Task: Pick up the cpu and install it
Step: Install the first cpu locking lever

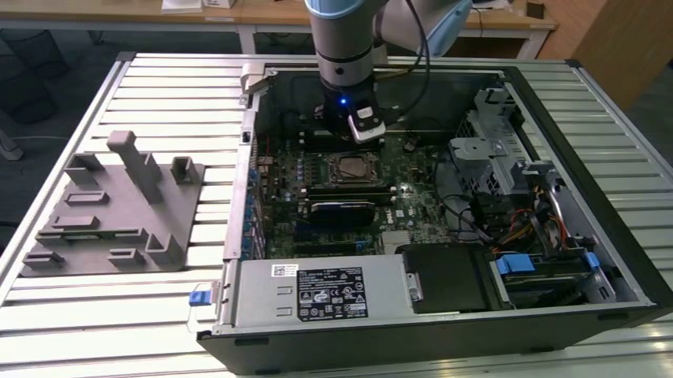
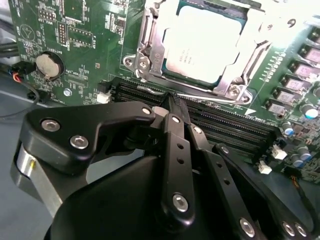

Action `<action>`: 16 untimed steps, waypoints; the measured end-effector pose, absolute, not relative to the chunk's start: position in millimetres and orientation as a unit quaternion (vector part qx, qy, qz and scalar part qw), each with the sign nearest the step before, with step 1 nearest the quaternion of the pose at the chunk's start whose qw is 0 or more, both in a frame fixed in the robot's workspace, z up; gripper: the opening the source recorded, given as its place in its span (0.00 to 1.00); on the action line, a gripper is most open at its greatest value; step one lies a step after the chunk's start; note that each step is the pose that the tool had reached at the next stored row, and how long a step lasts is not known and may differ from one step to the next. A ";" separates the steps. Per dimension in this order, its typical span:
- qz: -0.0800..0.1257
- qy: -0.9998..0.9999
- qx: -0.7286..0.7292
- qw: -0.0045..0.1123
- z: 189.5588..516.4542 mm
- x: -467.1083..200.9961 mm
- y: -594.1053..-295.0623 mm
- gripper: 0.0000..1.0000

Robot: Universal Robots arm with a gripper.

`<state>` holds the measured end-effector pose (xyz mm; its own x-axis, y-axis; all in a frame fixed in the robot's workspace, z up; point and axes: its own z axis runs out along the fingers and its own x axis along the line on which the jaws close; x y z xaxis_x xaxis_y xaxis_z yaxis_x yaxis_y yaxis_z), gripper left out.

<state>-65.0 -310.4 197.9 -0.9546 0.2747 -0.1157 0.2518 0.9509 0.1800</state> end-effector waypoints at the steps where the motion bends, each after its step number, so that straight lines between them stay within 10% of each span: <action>1: 0.082 0.986 0.130 0.070 197.4 -64.5 -310.4 0.11; 16: 0.082 0.987 0.122 0.069 196.9 -62.4 -310.7 0.11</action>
<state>-62.4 -310.7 196.9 -0.9608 0.2518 -0.1159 0.2291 0.9568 0.1792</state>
